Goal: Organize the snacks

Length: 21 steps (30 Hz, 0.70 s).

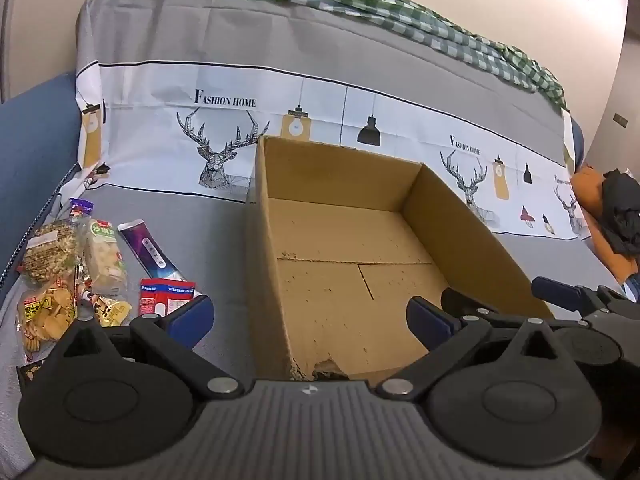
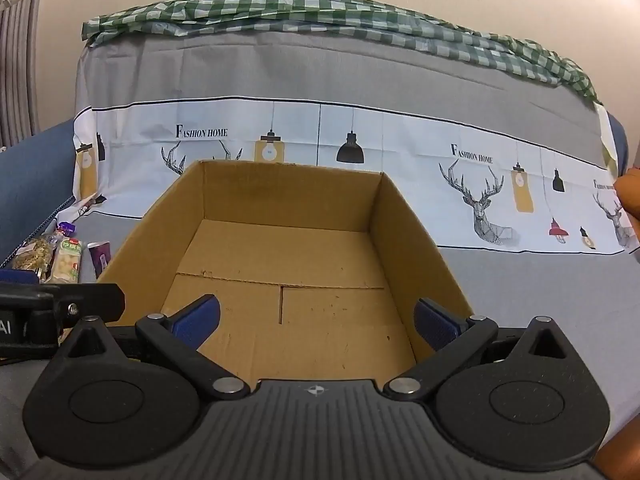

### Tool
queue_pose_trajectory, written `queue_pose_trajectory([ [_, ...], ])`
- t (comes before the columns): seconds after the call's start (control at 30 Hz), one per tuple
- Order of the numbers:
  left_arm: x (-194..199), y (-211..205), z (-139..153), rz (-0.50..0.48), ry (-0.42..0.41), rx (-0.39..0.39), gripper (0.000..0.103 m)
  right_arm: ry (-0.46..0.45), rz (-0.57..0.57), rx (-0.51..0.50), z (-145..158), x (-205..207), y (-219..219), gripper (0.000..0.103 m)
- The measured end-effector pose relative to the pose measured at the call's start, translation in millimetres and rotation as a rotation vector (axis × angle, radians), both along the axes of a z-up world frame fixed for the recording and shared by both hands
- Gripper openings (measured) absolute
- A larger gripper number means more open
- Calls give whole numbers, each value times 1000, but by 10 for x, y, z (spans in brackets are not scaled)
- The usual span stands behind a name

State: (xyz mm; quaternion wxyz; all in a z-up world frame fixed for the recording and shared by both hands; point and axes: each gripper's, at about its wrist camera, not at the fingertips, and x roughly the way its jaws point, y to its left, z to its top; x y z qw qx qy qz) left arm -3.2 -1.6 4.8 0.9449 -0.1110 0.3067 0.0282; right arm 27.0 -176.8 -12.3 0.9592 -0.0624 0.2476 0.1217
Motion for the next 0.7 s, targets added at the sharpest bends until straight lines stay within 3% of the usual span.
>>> queue_pose_trajectory([
  [0.5,2,-38,12,-31,-2,-1,103,20,0,6,-10,9,11,96],
  [0.7,-9,-32,10,-37,-9,1,103,10,7,10,-19,-4,-7,86],
])
